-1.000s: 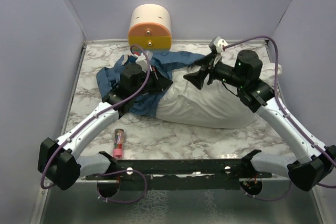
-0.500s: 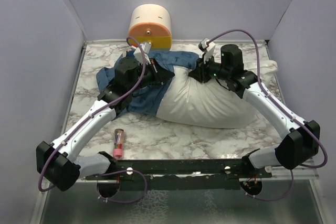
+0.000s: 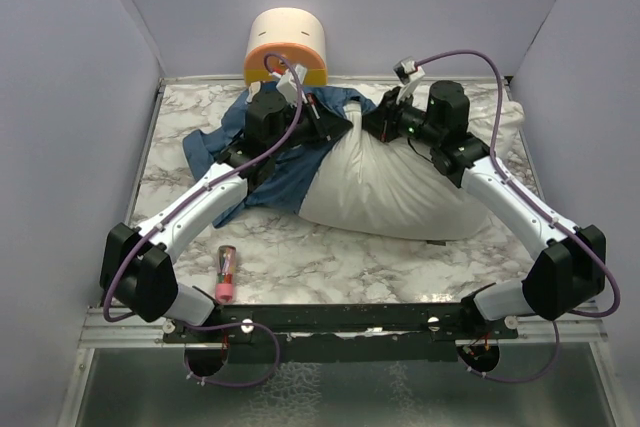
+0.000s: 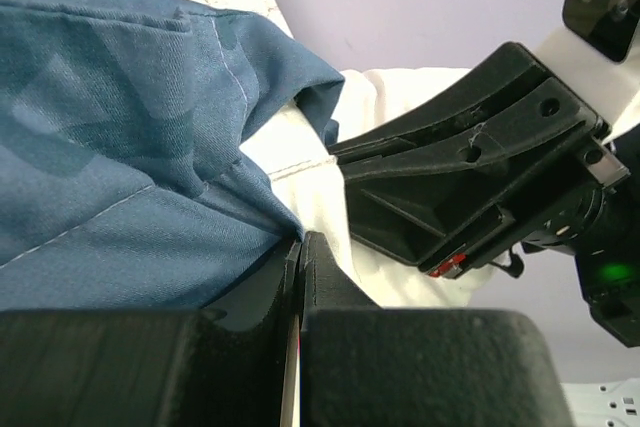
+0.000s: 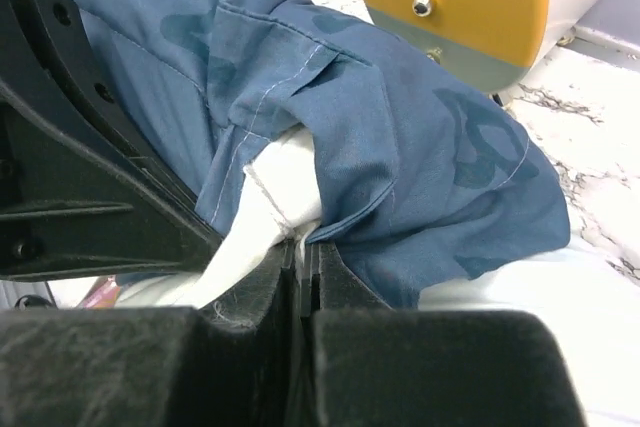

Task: Put the pillow into the pillowcase
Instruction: Stuff the pillow into the pillowcase.

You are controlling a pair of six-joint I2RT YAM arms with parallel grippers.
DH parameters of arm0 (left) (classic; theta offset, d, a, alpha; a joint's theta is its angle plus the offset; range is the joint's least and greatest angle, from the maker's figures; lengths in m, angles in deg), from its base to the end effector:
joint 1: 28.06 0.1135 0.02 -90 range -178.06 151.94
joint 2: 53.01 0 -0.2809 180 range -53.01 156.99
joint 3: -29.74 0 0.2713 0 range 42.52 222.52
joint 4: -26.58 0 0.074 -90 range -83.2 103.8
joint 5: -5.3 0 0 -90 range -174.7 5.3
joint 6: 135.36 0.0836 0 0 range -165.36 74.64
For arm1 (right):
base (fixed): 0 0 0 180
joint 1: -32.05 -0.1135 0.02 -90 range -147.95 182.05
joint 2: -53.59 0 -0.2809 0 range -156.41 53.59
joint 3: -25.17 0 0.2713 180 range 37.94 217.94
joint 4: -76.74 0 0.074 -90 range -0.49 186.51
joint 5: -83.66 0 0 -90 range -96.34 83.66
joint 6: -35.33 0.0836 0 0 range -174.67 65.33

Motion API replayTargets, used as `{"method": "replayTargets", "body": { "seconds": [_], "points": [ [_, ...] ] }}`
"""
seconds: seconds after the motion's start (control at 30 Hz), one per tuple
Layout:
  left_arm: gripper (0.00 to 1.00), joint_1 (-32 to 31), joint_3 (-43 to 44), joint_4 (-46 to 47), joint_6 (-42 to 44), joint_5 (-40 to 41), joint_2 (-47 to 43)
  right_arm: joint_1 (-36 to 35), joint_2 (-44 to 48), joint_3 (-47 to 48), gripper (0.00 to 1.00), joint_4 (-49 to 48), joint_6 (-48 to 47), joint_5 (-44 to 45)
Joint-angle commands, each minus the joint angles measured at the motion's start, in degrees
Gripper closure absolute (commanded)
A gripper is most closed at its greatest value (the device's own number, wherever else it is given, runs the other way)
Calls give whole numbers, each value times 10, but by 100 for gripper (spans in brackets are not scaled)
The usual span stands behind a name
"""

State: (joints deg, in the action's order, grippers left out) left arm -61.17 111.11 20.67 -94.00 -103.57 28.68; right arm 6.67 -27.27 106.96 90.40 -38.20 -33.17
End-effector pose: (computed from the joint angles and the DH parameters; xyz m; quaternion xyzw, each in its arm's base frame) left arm 0.3227 -0.2427 0.3733 0.0092 0.7425 -0.5233 0.4181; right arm 0.3376 0.2019 0.3625 -0.2034 0.7463 0.3862 0.5025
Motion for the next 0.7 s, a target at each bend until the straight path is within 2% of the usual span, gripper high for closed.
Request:
{"method": "replayTargets", "body": {
  "seconds": [0.0,0.07,0.13,0.17,0.23,0.3,0.43,0.53,0.6,0.67],
  "points": [
    [100,-7,-12,85,-32,-38,7,-26,13,-23,96,-39,22,-37],
    [100,17,-27,69,-37,-25,0,-26,32,-36,75,16,-24,-24],
    [100,45,-30,36,-28,-10,-10,-26,75,-49,49,37,-58,-9],
    [100,58,-27,21,-20,-5,-12,-26,98,-49,39,47,-72,-2],
    [100,78,-13,-3,-7,-5,-10,-26,130,-34,27,78,-96,12],
    [100,86,9,-25,8,-9,-2,-26,146,-12,24,104,-107,9],
    [98,87,58,-45,26,-23,20,-25,164,1,23,113,-93,-49],
    [75,87,121,-99,53,-11,28,-25,177,-13,23,108,-92,-86],
    [57,88,173,-160,95,34,26,-26,175,-28,23,125,-110,-94],
    [44,90,207,-207,138,73,12,-26,165,-32,23,167,-128,-95]
  ]
}}
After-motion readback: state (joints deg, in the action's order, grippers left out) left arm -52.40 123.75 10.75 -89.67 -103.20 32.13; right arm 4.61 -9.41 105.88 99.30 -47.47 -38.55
